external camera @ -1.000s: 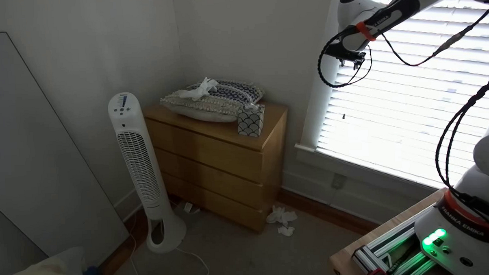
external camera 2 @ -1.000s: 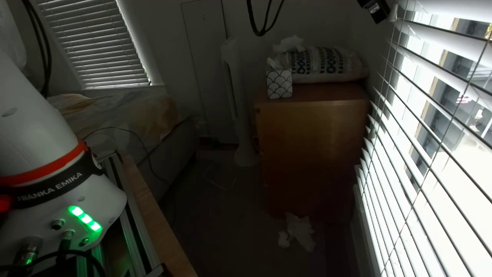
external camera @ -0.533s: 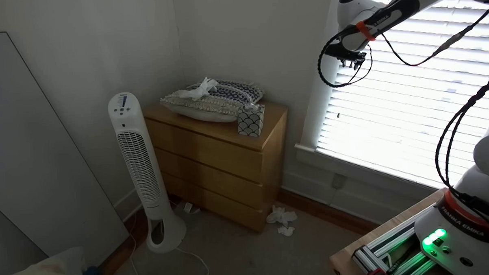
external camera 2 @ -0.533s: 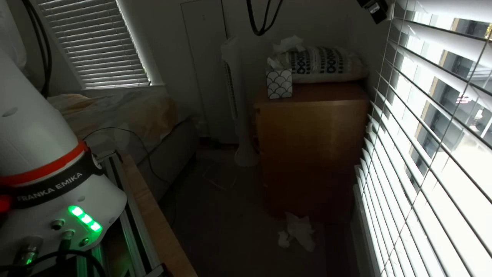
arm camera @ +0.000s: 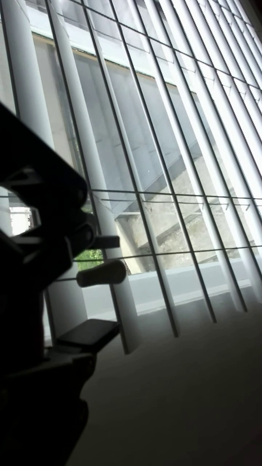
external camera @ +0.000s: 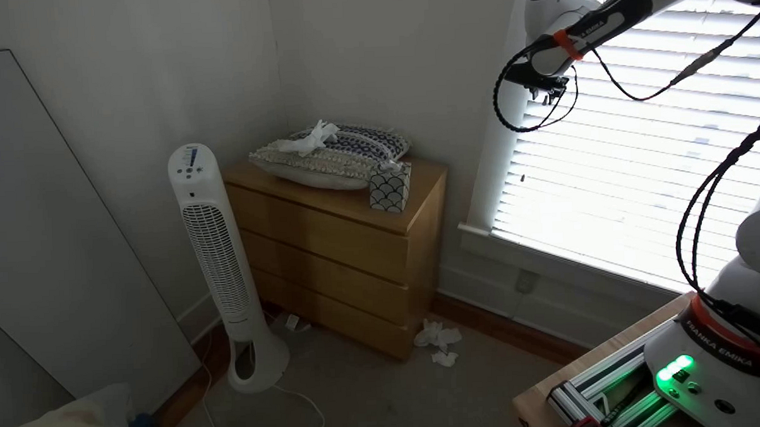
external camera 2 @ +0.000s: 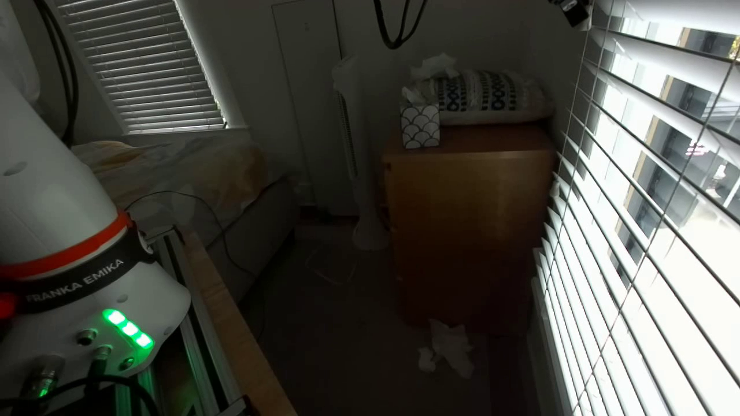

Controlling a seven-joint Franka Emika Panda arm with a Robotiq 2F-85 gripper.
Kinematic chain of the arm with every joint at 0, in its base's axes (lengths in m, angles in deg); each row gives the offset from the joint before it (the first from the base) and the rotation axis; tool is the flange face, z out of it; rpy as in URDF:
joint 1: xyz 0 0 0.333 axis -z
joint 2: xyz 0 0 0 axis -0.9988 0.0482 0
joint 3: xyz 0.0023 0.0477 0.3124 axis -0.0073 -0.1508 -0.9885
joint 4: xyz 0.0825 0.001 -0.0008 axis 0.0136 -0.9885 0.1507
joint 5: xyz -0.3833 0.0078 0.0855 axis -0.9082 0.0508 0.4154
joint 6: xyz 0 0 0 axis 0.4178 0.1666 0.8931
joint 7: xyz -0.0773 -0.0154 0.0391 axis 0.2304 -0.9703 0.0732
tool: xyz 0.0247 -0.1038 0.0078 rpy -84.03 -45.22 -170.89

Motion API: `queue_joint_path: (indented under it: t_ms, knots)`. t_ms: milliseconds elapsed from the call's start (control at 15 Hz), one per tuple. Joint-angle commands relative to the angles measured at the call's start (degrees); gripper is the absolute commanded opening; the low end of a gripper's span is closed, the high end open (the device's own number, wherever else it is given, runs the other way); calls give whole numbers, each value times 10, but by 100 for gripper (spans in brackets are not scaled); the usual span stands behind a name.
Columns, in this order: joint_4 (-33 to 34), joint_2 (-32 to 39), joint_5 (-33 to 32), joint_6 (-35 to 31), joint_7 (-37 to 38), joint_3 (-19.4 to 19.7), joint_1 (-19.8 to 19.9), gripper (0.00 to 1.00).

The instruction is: Close the window blinds

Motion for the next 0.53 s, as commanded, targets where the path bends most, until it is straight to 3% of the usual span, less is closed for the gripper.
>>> queue_joint_path:
  t_ms: [0,467]
  knots:
    - [3,5,-8,-2,7,2,-2,55]
    - [5,8,-21,-20,7,6,0,55]
